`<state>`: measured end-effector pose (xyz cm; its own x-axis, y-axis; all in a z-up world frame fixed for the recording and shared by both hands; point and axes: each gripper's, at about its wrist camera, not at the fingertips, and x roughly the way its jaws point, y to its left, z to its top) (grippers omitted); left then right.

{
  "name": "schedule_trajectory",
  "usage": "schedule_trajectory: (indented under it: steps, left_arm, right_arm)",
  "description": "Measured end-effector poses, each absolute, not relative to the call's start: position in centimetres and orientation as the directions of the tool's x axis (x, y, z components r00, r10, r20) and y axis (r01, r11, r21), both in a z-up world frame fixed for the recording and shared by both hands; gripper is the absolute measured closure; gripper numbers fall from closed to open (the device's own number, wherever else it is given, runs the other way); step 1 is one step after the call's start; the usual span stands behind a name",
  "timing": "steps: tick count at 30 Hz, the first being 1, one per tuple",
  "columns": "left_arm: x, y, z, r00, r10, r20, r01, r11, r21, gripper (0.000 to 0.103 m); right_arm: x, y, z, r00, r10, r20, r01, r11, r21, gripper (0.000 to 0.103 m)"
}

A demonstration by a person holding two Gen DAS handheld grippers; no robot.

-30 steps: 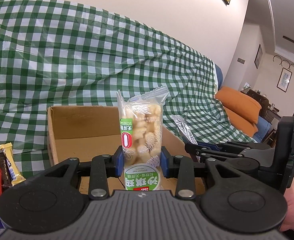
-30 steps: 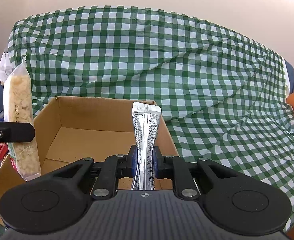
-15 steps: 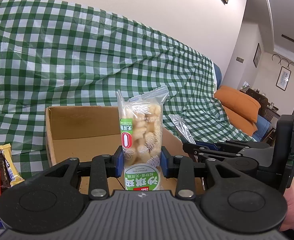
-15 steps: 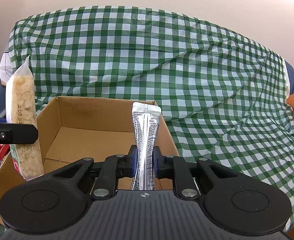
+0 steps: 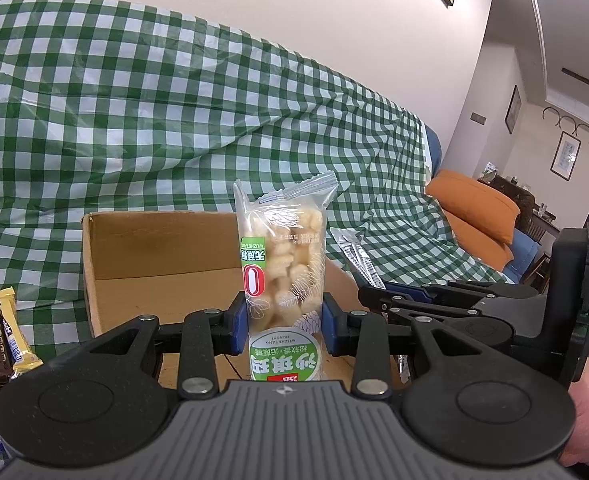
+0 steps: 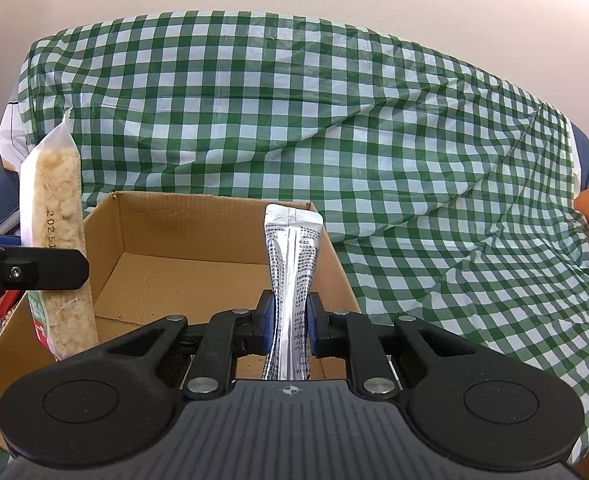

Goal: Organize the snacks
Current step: 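Open both tools to drop the two snacks into the box, then move both tools back from the box to the snack pile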

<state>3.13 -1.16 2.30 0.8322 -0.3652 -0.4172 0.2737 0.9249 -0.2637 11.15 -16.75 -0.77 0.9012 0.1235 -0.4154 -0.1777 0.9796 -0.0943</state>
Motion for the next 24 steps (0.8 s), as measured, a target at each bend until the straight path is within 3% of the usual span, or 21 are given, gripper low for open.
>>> schedule_trajectory:
  steps: [3,5,7,9,16,20,21,24]
  left_arm:
    - [3.1,-1.1,2.4,0.832,-0.378,-0.407,0.284,0.919,-0.275,0.061]
    - [3.1,-0.9,2.4,0.834,-0.385,-0.396,0.283,0.914,-0.292,0.049]
    - [3.0,-0.6,2.5,0.841,-0.379,-0.387,0.274,0.914,-0.299,0.045]
    - [3.0,-0.6,2.5,0.849,-0.365,-0.381,0.265,0.919,-0.291,0.045]
    - [1.6,-0.7,2.7,0.885,-0.331,-0.329,0.274,0.939,-0.206,0.047]
    - [1.0,0.1,2.6,0.874,-0.327,-0.36,0.287,0.944,-0.162,0.067]
    - [0.9,0.6,2.6,0.868,-0.328,-0.373,0.285,0.944,-0.166,0.078]
    - [1.2,3.1,3.3,0.851,-0.34,-0.401,0.271,0.937,-0.22,0.096]
  right_arm:
    - [11.1,-16.8,-0.7,0.902,0.127,-0.412,-0.18,0.979,-0.091,0.084]
    - [11.1,-16.8,-0.7,0.905,0.126,-0.407,-0.177,0.98,-0.09,0.083]
    - [11.0,-16.7,-0.8,0.905,0.124,-0.406,-0.174,0.981,-0.088,0.074]
    - [10.9,-16.5,-0.8,0.907,0.118,-0.404,-0.168,0.981,-0.092,0.055]
    - [10.8,-16.1,-0.7,0.914,0.112,-0.39,-0.158,0.983,-0.089,0.053]
    - [10.6,-15.6,-0.7,0.915,0.122,-0.386,-0.167,0.982,-0.084,0.053]
    - [10.6,-15.4,-0.6,0.915,0.128,-0.382,-0.173,0.981,-0.086,0.054]
    - [10.4,-14.4,-0.5,0.919,0.142,-0.369,-0.189,0.977,-0.095,0.054]
